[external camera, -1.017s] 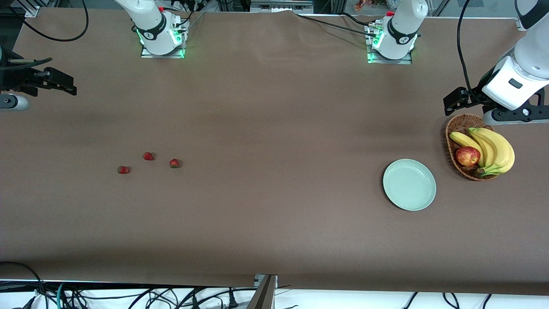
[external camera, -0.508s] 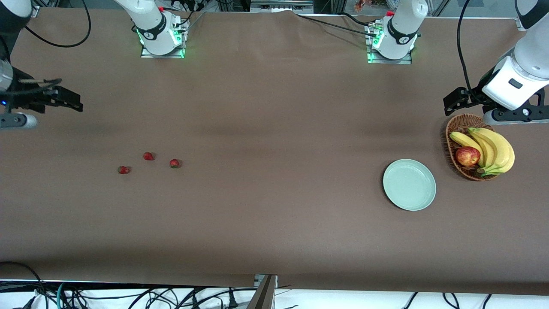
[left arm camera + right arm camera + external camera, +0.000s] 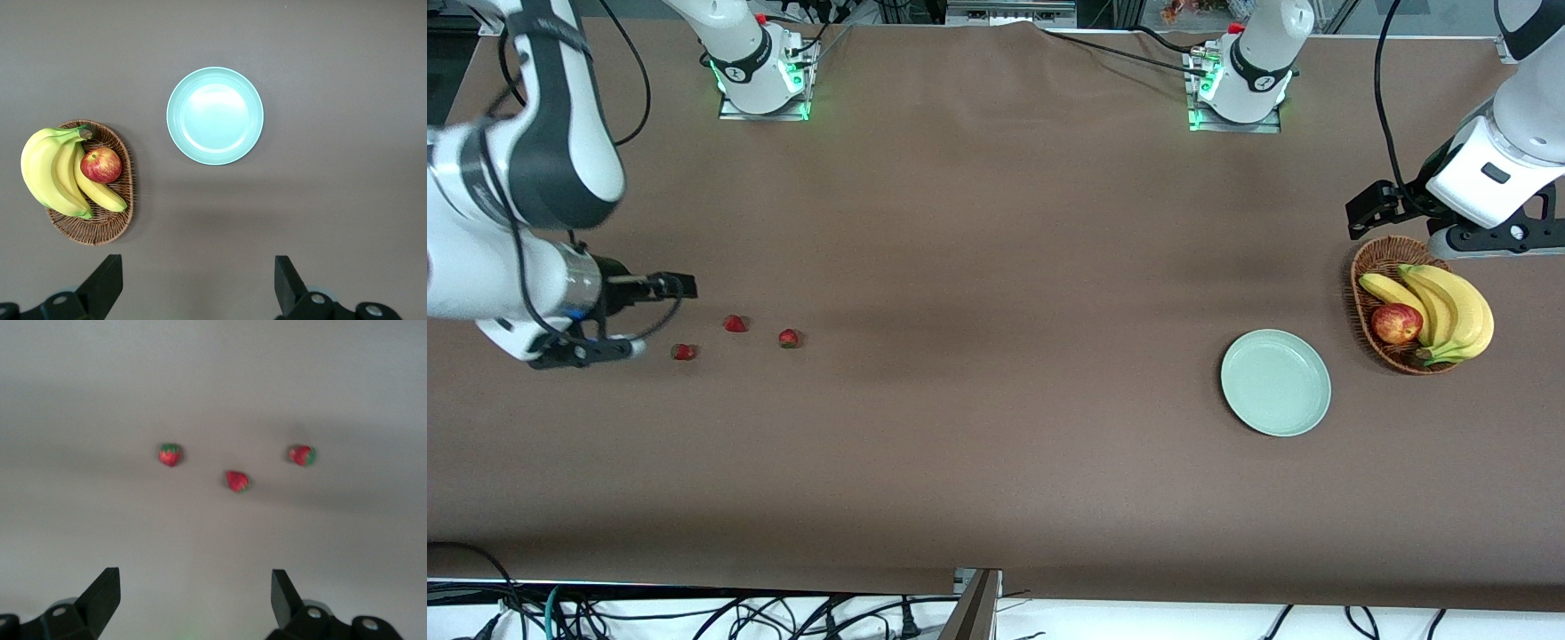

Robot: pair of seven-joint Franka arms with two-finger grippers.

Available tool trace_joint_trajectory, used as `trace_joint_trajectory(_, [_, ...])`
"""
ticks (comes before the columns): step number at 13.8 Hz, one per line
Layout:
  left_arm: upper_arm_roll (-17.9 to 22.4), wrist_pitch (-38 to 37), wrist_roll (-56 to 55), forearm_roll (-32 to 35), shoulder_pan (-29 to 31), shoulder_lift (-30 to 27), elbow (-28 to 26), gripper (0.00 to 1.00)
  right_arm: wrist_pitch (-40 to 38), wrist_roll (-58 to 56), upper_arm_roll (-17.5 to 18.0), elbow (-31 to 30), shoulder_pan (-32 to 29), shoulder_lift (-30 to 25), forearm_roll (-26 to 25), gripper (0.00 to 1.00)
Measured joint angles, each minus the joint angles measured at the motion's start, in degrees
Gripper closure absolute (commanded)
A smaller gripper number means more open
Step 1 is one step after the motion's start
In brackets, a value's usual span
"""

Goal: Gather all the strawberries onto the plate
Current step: 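Reach the right gripper down to a strawberry and grasp it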

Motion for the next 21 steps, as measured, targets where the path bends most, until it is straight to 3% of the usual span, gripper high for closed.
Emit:
trace_joint_trajectory(3, [0.0, 0.0, 0.0, 0.0, 0.0, 0.0, 0.0, 0.00, 7.0, 0.3, 0.1, -1.8, 2.7, 4.2, 0.1, 0.00])
trace_joint_trajectory(9, [0.0, 0.0, 0.0, 0.0, 0.0, 0.0, 0.0, 0.00, 31.0, 0.4, 0.1, -16.9, 5.1, 5.1, 0.2, 0.00])
trace_joint_trajectory(12, [0.0, 0.0, 0.0, 0.0, 0.0, 0.0, 0.0, 0.00, 39.3, 0.4, 0.1, -23.4, 6.0, 5.0, 0.2, 0.00])
trace_joint_trajectory(21, [0.0, 0.0, 0.0, 0.0, 0.0, 0.0, 0.0, 0.00, 50.4, 0.5, 0.1, -32.3, 6.0, 5.0, 0.2, 0.00])
